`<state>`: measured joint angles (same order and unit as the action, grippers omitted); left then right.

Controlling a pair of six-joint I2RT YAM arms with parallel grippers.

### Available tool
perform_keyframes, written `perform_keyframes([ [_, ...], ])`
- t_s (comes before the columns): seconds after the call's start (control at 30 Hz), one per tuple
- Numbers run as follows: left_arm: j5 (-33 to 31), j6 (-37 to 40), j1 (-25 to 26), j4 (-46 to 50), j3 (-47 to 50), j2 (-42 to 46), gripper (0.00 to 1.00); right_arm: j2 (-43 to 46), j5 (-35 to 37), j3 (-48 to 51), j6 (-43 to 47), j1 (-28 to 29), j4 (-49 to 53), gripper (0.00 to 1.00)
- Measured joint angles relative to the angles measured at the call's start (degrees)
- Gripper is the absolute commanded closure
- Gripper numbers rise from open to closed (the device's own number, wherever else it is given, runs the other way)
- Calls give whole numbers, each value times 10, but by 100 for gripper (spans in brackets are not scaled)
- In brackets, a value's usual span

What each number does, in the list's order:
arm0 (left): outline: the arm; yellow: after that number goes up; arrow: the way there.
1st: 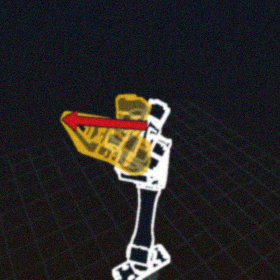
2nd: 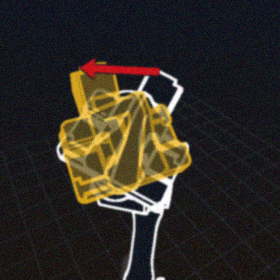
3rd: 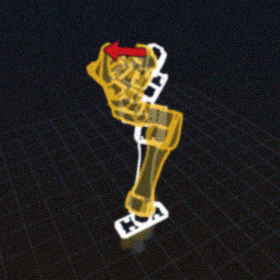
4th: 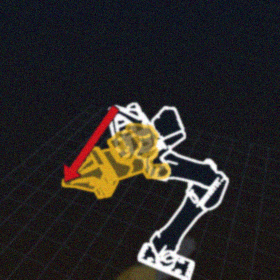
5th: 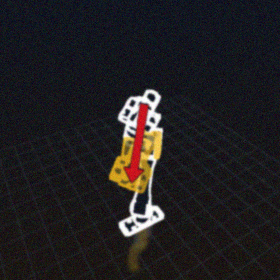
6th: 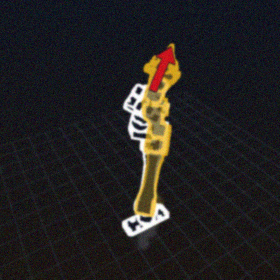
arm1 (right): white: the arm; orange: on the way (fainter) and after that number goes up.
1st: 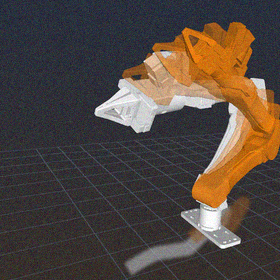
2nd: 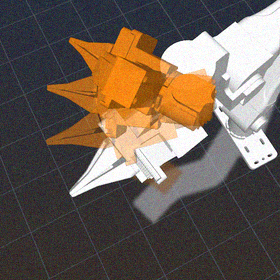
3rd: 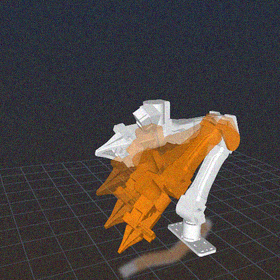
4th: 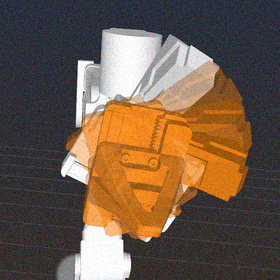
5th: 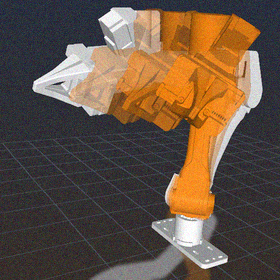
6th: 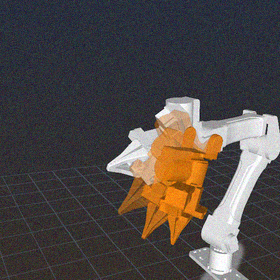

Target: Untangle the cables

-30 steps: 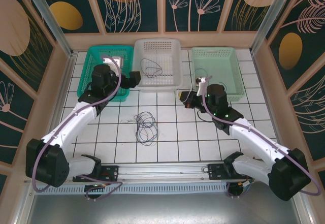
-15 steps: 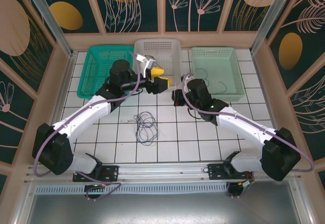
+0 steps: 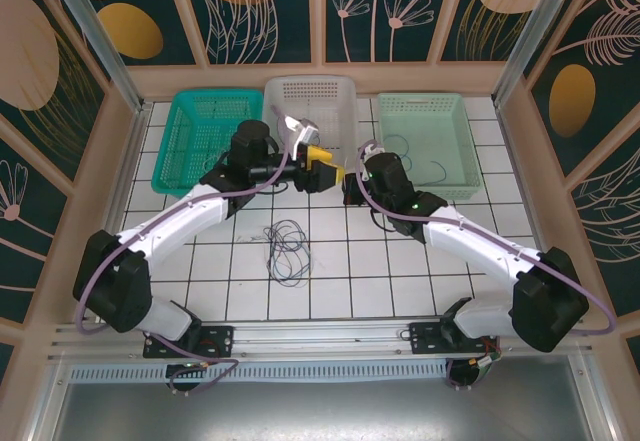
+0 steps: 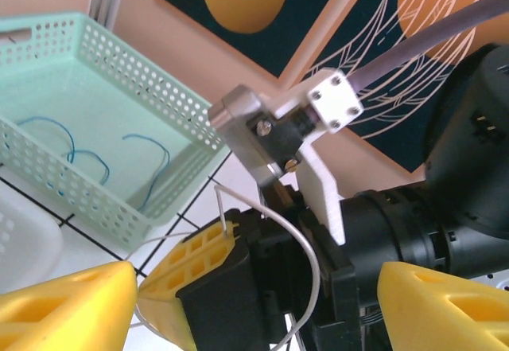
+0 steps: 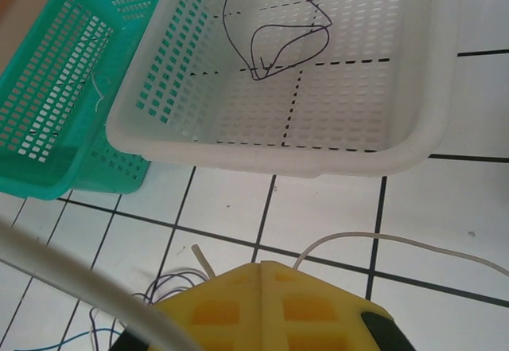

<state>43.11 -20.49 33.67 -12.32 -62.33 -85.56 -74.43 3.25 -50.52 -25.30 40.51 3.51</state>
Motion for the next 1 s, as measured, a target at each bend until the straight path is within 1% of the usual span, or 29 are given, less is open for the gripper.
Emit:
perform_keyframes([
  [0.13, 2, 0, 7, 6, -9, -15, 24, 0, 5, 0, 2, 3, 2, 100],
  [0.27, 5, 0, 15, 9, -26, -30, 28, 0, 12, 0, 7, 5, 3, 100],
  [0.33, 6, -1, 19, 10, -29, -35, 38, 0, 13, 0, 9, 5, 3, 100],
  [0.4, 8, -3, 21, 13, -32, -38, 54, 0, 16, 0, 10, 5, 8, 100],
  [0.63, -6, 17, 24, 60, -50, -44, 97, 0, 30, 0, 11, 5, 11, 100],
  [0.67, -11, 21, 24, 69, -51, -45, 100, 0, 32, 0, 12, 5, 12, 100],
  [0.8, -29, 39, 24, 118, -69, -53, 100, 3, 48, 0, 21, 5, 20, 100],
  [1.0, -44, 78, 24, 197, -99, -66, 100, 37, 106, 2, 54, 8, 39, 99],
])
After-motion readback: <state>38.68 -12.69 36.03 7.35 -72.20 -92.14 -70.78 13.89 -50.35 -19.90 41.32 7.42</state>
